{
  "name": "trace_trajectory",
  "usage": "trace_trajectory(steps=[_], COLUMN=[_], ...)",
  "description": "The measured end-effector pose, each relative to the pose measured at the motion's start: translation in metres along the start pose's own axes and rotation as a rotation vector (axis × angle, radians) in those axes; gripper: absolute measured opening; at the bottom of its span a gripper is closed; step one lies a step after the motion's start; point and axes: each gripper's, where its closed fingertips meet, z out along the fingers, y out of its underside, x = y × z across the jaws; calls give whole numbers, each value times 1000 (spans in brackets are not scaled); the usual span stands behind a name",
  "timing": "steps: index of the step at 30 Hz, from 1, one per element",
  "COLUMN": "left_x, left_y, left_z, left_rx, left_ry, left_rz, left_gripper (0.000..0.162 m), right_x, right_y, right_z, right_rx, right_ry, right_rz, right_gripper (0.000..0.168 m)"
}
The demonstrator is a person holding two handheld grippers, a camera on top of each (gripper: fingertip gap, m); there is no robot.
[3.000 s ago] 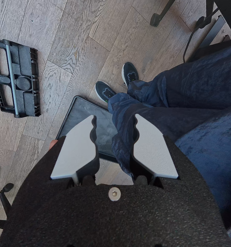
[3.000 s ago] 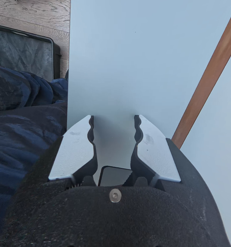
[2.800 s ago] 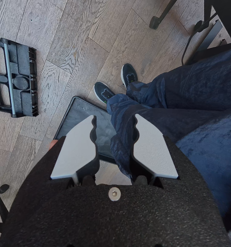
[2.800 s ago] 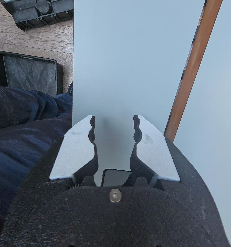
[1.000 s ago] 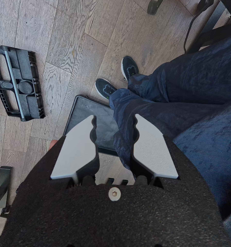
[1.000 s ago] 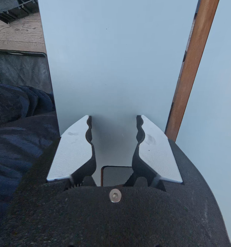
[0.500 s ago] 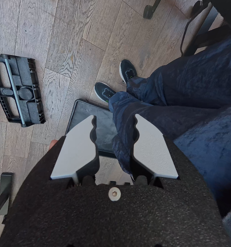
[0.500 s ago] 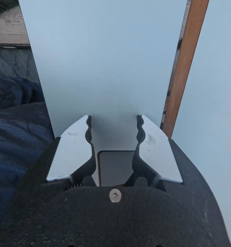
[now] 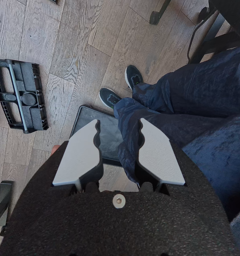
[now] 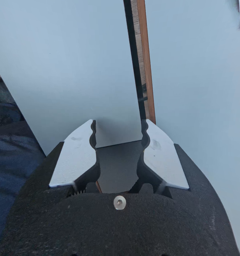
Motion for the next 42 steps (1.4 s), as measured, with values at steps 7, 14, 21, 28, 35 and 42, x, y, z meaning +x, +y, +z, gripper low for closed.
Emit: trace_trajectory(steps=[7,14,21,28,35,42], left_x=[1,-3,-3,-2,1,3], left_y=[6,13,9,16,12,12], left_z=[1,2,0,3,2,1], left_rx=[-8,-12,7,-11,-1,11], left_ry=[-1,-3,-6,-3,-5,-11], left_rz=[2,-26,-38,-39,-39,-41], left_gripper=[53,53,53,53,53,53], right_x=[-16,-36,-48,-54,-58,-62], right_y=[-4,-18,-12,-15,-26,-19], right_z=[4,4,8,5,-5,3], right_rx=[-23,-17,-45,-33,22,-16], right_ry=[-15,-43,-52,-71,-78,-85], right_rz=[-44,-123,-152,-147,-148,-185], right_gripper=[65,64,65,64,63,61])
